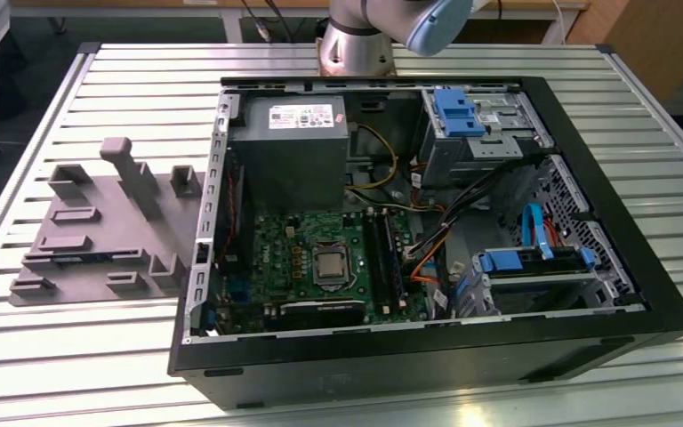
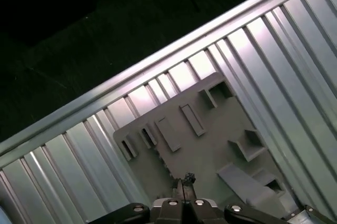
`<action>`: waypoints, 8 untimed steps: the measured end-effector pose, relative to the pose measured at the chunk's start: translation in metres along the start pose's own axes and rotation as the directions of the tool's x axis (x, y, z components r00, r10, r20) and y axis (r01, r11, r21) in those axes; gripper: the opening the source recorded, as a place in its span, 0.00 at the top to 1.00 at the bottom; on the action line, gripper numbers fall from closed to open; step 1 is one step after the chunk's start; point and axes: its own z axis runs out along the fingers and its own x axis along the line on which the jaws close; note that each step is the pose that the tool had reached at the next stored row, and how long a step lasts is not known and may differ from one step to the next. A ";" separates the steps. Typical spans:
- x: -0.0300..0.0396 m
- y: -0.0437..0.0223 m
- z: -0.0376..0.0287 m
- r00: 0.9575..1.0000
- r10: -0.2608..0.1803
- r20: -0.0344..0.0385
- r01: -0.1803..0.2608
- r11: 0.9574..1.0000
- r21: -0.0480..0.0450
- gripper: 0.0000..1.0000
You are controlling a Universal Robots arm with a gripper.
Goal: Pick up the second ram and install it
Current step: 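Pick up the second ram and move it above second insertion slot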
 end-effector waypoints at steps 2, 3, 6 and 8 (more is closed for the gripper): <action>0.0000 -0.0001 0.0006 0.999 -0.035 -0.002 0.035 0.999 -0.001 0.89; 0.0001 -0.0001 0.0009 0.999 -0.053 -0.002 0.053 0.999 -0.002 0.89; 0.0001 -0.0001 0.0017 0.994 -0.108 -0.005 0.108 0.994 -0.004 0.89; 0.0001 -0.0001 0.0020 0.990 -0.140 -0.006 0.140 0.990 -0.005 0.89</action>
